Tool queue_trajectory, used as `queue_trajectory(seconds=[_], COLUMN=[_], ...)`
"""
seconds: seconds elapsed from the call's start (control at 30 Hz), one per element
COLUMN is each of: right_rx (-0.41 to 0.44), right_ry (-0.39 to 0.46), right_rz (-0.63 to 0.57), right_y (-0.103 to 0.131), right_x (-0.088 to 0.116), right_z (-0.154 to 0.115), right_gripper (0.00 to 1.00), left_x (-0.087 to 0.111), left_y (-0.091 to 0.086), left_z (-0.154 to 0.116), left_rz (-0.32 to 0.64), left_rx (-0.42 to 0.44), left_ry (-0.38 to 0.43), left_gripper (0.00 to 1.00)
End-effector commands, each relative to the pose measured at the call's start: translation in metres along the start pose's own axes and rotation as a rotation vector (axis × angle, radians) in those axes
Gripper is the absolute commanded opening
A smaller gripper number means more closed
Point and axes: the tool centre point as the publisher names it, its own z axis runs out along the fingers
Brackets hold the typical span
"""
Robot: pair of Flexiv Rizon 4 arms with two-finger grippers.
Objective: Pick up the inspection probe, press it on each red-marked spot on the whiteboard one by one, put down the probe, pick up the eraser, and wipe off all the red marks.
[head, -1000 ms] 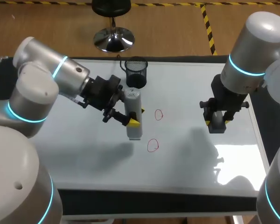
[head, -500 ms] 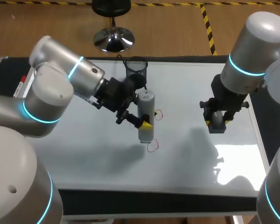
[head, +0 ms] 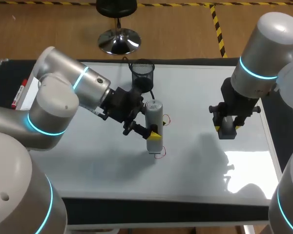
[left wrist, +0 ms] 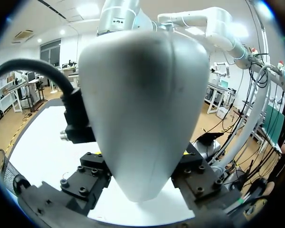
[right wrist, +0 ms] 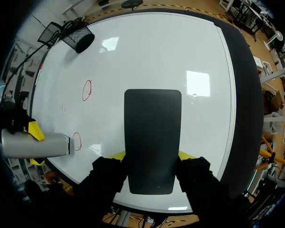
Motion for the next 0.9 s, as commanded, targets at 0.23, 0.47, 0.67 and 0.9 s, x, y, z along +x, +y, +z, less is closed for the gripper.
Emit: queue_trajectory(seconds=[0.23, 0.47, 0.67, 0.9], right_rx=[0.0, 0.0, 0.0, 0.0], right_ry=[0.002, 0.002, 0.002, 0.002], right_rz=[-0.001, -0.001, -0.001, -0.001], right_y=[0.0, 0.0, 0.0, 0.0], right_x=[-0.001, -0.001, -0.001, -0.001], right_z=[-0.001, -0.001, -0.001, -0.001], right_gripper=[0.0, 0.0, 0.0, 0.0], left_x=[0.002, 0.002, 0.002, 0.001], left_y=[0.009, 0.016, 0.017, 0.016], left_z=[0.008, 0.013, 0.015, 0.017], left_rz=[0.012, 0.016, 0.021, 0.022], left_rx=[0.016, 0.025, 0.024, -0.005], left_ry=[-0.01, -0.009, -0.006, -0.005], left_gripper=[0.0, 0.0, 0.0, 0.0])
